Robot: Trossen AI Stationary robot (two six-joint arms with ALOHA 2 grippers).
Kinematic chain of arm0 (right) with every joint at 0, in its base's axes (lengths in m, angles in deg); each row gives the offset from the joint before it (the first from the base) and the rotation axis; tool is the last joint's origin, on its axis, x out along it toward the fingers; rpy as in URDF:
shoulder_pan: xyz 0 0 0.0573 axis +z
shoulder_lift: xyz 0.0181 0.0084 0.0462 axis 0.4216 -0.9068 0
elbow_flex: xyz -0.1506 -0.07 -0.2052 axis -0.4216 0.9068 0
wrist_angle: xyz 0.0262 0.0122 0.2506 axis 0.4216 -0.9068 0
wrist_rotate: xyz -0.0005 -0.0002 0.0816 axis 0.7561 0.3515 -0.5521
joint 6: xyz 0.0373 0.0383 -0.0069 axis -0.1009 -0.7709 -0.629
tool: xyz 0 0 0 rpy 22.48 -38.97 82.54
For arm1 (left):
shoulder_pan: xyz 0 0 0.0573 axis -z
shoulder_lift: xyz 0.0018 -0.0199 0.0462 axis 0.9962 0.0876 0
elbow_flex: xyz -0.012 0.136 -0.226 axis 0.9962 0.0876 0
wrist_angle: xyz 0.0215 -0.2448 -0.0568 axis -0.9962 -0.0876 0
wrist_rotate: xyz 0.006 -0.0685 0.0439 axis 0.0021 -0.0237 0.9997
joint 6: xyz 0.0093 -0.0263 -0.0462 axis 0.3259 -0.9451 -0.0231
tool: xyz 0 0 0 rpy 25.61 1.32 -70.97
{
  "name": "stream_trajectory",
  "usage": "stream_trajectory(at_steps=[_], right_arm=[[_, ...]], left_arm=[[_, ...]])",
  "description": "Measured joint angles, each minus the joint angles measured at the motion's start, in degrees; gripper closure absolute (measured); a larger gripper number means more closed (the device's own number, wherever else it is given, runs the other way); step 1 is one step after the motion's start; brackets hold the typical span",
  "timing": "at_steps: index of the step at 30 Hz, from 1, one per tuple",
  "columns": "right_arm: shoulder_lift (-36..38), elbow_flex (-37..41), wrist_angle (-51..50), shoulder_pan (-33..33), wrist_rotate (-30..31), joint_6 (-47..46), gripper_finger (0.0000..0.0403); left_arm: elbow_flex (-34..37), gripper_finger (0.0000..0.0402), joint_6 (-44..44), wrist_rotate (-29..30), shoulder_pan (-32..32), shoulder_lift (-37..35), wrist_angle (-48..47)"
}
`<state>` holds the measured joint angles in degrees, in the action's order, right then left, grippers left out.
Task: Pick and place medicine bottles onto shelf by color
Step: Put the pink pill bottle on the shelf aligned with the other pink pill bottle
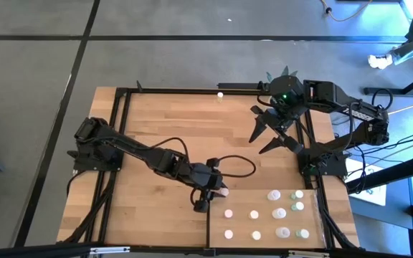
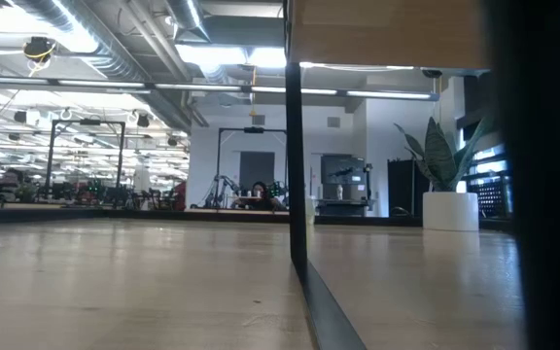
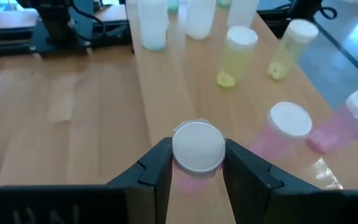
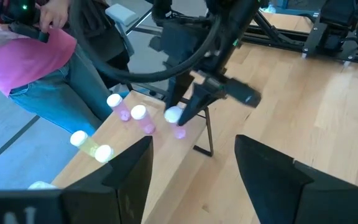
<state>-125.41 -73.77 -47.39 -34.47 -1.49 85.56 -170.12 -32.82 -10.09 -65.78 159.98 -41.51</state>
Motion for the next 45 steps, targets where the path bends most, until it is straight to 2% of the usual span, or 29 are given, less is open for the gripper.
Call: stream_trajectory(at_steps=[4, 14, 45], right_arm=[[-0.02, 0.00, 0.02, 0.00, 0.23, 0.00, 0.0175], [-0.02, 0.00, 0.13, 0.00, 5.49, 0.00, 0.0175], [-0.02, 0.00, 0.35, 0.00, 5.49, 0.00, 0.0175]], left_arm=[[0.00, 0.0286, -0.95, -0.49, 0.00, 0.50, 1.05], [0.00, 0.0285, -1.08, -2.01, 0.11, 1.34, 2.02], [-0.02, 0.0284, -1.43, -3.55, 0.09, 2.60, 1.85]])
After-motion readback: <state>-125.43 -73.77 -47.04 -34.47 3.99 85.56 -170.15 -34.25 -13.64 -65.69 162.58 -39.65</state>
